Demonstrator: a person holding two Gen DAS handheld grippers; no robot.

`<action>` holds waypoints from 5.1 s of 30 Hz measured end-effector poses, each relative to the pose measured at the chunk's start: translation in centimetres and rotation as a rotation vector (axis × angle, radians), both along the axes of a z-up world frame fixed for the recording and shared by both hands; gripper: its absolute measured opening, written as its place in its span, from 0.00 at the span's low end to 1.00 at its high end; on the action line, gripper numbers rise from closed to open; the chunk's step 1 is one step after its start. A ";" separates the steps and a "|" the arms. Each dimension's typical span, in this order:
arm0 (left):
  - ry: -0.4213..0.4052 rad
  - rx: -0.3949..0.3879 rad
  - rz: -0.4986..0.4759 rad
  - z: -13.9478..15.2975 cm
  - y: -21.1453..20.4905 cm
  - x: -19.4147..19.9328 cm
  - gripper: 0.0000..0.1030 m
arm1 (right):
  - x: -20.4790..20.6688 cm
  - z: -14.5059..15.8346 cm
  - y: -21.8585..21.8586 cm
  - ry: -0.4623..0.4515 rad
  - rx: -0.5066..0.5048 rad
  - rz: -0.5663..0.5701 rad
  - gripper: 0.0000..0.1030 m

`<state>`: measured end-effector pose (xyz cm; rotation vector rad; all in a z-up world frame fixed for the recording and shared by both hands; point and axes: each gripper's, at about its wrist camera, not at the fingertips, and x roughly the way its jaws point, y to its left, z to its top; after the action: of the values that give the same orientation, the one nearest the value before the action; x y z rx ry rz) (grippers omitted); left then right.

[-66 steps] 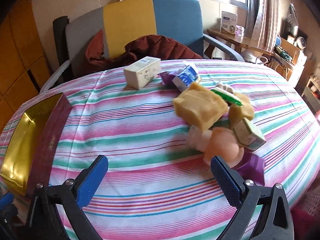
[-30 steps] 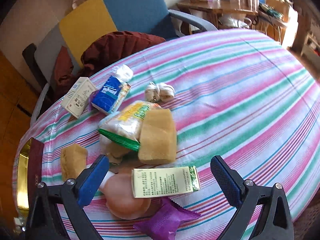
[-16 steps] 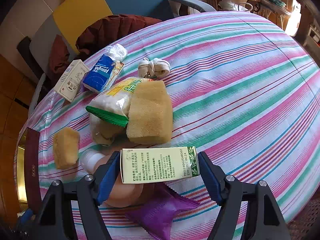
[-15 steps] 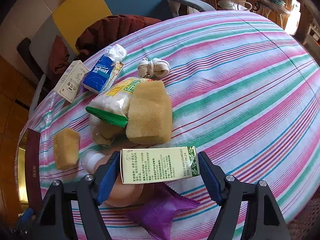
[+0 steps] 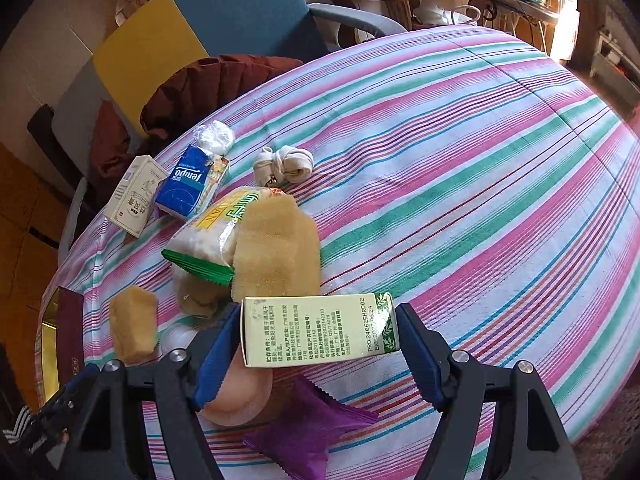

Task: Organize objects
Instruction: 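Grasp the yellow sponge with the left tool while the right tool grasps the green-white box, then carry the sponge in the left tool while the right tool carries the box over the gold tray, then open the left tool to drop the sponge while the right tool releases the box into the tray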

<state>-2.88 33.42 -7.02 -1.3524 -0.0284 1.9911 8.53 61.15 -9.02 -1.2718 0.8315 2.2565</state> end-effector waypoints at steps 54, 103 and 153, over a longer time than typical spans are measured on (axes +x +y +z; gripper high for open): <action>0.334 0.031 -0.064 2.6 -12.9 7.6 0.53 | -2.7 2.4 -8.3 0.226 0.104 0.346 0.74; 0.173 -0.088 0.747 4.3 -39.8 -4.3 0.63 | -10.4 3.5 -43.7 0.284 -0.030 0.944 0.75; 0.174 0.023 0.514 5.6 -32.5 -2.2 0.64 | -9.2 3.4 -37.5 0.181 0.120 0.755 0.92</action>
<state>-5.05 0.97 -1.41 -1.2363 -0.3480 2.5176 -0.65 23.65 -5.60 -1.5112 0.2671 2.9796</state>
